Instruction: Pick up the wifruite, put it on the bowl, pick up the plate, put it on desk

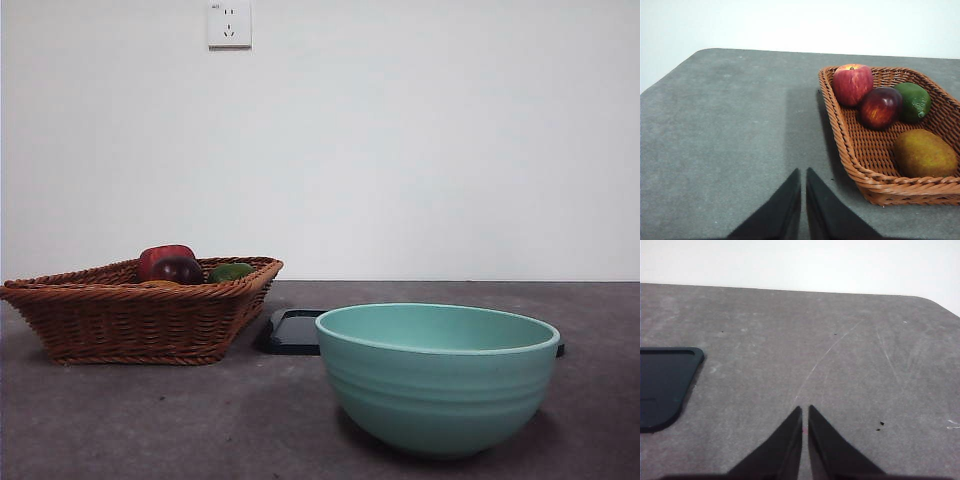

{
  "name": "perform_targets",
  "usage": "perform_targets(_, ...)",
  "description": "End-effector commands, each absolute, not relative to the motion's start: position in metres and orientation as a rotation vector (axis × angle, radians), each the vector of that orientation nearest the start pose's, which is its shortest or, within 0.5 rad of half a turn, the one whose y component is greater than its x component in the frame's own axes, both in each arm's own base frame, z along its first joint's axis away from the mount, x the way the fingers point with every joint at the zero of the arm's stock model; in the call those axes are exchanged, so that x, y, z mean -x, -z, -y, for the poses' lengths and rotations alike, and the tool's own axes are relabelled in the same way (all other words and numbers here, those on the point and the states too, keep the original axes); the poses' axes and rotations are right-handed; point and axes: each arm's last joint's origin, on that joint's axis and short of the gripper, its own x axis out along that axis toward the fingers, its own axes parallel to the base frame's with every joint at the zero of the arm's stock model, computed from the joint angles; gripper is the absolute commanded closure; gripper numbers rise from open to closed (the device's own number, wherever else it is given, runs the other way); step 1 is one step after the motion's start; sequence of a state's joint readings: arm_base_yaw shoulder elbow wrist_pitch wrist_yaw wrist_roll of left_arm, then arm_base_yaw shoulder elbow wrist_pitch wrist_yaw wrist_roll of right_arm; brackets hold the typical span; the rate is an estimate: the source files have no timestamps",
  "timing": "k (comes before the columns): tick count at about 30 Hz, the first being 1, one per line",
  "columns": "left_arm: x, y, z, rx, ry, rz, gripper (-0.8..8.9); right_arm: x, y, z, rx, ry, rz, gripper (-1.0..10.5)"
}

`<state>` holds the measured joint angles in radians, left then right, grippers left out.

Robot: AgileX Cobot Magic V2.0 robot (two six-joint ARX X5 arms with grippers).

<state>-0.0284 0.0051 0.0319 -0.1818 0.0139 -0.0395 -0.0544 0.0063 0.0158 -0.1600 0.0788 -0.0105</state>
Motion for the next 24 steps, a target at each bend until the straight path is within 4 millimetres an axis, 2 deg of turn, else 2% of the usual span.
perform_targets(1,-0.096,-0.149,0.003,0.045,0.037,-0.179,7.98,-0.096,-0.152,0.007,0.001,0.131,-0.147,9.3)
perform_targets(6,-0.096,-0.149,0.003,0.045,0.037,-0.178,7.98,-0.096,-0.152,0.007,-0.008,0.129,-0.143,9.3)
perform_targets(16,-0.096,-0.153,0.003,0.11,0.034,-0.15,7.98,-0.096,-0.154,0.006,-0.208,0.086,-0.134,9.4)
perform_targets(19,-0.096,-0.167,0.003,0.181,0.038,-0.053,7.98,-0.094,-0.164,0.006,-0.264,0.087,-0.105,9.4)
perform_targets(24,-0.092,-0.193,0.003,0.258,0.05,0.06,7.98,-0.088,-0.196,0.006,-0.32,0.085,-0.023,9.4)
